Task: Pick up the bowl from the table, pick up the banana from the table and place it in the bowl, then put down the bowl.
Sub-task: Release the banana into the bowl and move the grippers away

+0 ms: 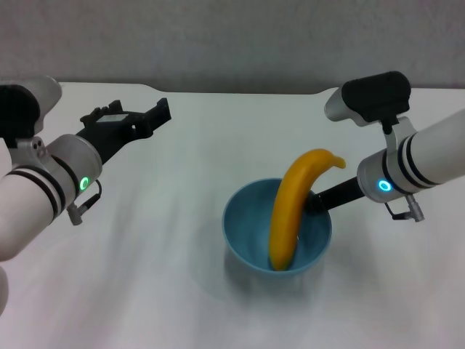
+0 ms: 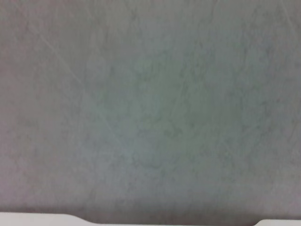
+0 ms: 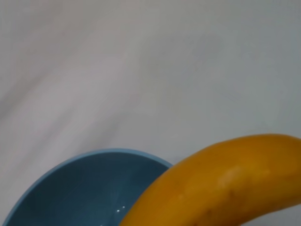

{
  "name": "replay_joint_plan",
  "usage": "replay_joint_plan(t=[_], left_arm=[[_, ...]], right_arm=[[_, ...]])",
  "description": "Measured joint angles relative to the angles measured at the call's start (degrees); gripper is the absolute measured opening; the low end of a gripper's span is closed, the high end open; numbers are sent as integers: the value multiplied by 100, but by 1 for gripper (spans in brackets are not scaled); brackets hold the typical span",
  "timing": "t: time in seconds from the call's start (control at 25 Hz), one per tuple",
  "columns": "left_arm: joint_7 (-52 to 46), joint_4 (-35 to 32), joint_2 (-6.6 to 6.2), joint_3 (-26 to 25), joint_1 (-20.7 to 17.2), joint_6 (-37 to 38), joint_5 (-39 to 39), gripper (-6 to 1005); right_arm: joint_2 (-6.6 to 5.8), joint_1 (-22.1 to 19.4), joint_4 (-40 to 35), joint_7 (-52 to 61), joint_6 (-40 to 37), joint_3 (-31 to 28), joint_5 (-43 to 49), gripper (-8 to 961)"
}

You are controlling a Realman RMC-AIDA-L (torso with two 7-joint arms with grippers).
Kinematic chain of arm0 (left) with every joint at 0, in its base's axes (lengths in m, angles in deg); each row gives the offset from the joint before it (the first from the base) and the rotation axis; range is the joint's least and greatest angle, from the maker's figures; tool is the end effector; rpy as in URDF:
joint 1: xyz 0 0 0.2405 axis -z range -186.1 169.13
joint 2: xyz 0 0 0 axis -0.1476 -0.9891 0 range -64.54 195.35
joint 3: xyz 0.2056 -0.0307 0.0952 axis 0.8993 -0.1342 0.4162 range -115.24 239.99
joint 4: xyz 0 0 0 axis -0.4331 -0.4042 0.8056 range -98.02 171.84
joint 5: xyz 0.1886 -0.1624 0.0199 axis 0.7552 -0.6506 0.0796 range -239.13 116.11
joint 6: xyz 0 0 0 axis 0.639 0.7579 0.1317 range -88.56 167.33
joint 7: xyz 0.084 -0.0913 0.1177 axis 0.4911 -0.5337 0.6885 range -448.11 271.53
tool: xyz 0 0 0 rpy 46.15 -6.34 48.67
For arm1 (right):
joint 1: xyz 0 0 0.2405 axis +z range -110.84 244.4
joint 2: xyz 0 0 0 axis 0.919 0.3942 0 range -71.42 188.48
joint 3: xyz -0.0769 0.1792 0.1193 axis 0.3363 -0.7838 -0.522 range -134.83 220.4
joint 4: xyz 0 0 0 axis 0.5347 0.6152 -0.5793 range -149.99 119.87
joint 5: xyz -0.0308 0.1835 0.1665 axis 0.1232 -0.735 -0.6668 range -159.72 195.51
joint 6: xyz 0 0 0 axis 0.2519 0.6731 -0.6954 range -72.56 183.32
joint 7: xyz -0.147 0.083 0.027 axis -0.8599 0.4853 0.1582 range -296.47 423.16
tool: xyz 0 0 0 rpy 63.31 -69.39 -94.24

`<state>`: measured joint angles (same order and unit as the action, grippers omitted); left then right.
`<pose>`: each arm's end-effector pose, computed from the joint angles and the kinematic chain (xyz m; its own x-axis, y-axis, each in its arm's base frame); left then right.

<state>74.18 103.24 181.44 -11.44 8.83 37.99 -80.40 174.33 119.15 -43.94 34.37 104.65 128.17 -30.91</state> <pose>-0.1825 0.4464 -0.0282 0.5719 0.2985 0.7641 0.8191 -0.2575 -0.5125 0.2136 0.4527 -0.0948 0.5849 -0.8079 -0.0724 -0.7304 -0.4857 -0.4803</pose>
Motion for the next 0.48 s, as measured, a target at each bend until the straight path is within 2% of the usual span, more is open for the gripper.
replay_joint_plan(t=[0.48], left_arm=[[-17,-130,13,-78,1,-10,-9,902]], right_arm=[[4,-217,21,-3,-61,11,-7,76]])
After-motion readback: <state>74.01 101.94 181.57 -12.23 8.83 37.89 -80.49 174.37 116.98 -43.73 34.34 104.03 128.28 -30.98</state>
